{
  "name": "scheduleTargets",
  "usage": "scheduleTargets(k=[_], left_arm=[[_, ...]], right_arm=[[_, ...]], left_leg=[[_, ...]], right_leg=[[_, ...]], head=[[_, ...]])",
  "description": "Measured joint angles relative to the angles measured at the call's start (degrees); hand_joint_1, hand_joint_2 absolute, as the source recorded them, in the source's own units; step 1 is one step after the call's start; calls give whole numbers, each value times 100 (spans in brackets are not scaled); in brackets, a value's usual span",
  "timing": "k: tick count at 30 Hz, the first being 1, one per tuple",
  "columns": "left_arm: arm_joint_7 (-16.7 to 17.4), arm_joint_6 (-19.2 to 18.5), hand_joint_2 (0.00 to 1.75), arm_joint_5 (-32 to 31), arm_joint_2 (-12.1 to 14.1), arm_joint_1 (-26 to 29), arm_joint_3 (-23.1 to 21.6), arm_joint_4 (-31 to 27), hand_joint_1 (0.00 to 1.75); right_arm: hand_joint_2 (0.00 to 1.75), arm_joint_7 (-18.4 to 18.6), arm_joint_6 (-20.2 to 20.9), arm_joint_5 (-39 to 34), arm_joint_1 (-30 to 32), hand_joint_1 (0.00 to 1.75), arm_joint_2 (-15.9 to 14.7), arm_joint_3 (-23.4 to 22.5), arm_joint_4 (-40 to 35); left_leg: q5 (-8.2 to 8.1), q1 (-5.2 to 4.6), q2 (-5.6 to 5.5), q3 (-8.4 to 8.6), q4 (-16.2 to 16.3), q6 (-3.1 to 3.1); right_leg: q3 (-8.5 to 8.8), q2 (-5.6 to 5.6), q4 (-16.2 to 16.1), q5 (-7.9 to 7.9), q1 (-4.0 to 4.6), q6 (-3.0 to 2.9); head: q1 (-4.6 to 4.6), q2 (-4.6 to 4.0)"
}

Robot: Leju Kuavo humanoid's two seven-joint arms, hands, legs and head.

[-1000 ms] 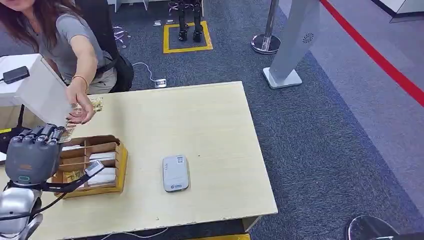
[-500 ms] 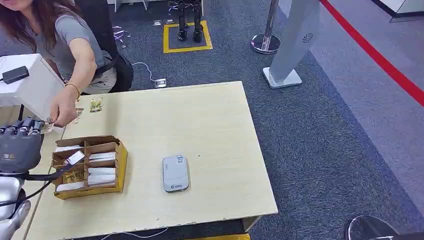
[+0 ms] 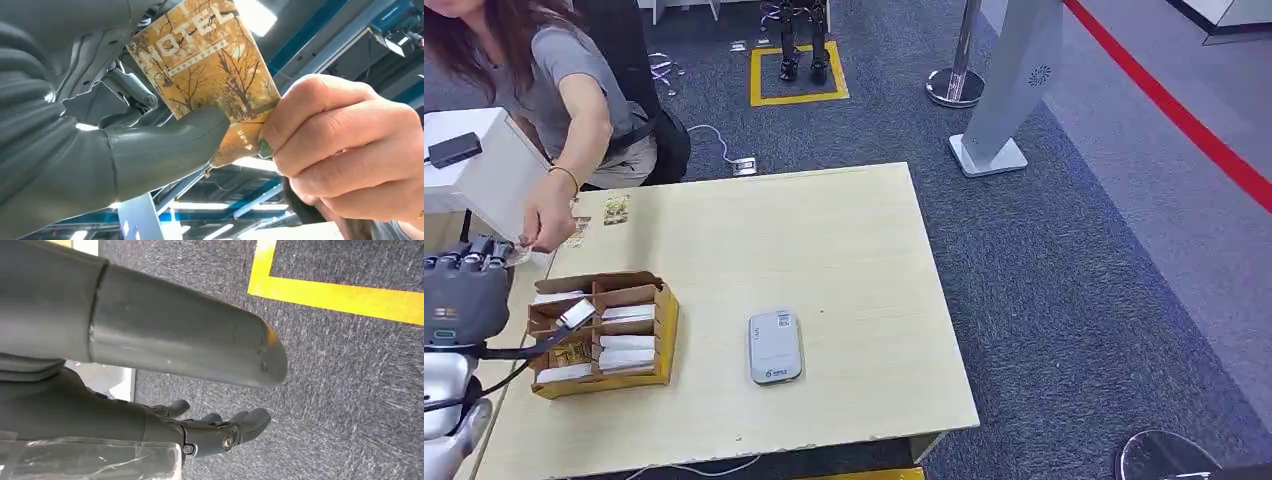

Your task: Pass the card to the sensor for recognition and then transmit it.

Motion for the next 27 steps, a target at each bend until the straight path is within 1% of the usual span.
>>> scheduleTargets(k=[1, 2, 9, 12, 15, 18, 22, 27], left_arm=[[-17, 4, 175, 0, -17, -1, 7, 2, 59], [-50, 22, 175, 0, -31, -2, 22, 13, 0], [-160, 321, 175, 0, -135, 42, 229, 39, 0], [-175, 367, 175, 0, -144, 130, 348, 2, 0], [-306, 413, 175, 0, -197, 290, 550, -222, 0], [-523, 446, 175, 0, -297, 523, 846, -591, 0], [-697, 466, 175, 0, -422, 783, 1174, -1030, 0], [-892, 490, 175, 26, -649, 1051, 1486, -1551, 0]], right_arm=[[0, 0, -2, -11, 0, 0, 0, 0, 0], [0, 0, -7, -11, 0, 0, 0, 0, 0], [0, 0, -17, -26, -2, 0, 0, 0, 0], [0, 0, -24, -46, 0, 0, 0, 0, 0], [0, -4, -28, -74, 3, 0, 0, 0, 0], [0, -9, -48, -114, 17, 0, 0, 0, 0], [0, -15, -52, -131, 23, 0, 0, 0, 0], [0, -28, -70, -186, 25, 0, 0, 0, 0]], left_leg=[[0, 0, 0, 0, 0, 0], [0, 0, 0, 0, 0, 0], [0, 0, 0, -1, 0, 0], [0, 0, 0, 0, 0, 0], [0, 0, 0, -1, 0, 0], [-1, 0, 1, -2, 0, 0], [-1, -1, -1, -2, 0, 0], [-1, 0, 0, -1, 0, 0]], right_leg=[[0, 0, 0, 0, 0, 0], [0, 0, 0, 0, 0, 0], [1, 0, 0, 0, 0, 0], [1, 0, 0, 0, 0, 0], [1, 0, 0, 0, 0, 0], [0, 1, 0, 0, 0, 0], [0, -1, -1, -1, -1, 0], [1, 0, -1, 0, 0, 0]], head=[[0, 0], [0, 0], [0, 0], [0, 0], [0, 0], [2, 0], [2, 0], [2, 0]])
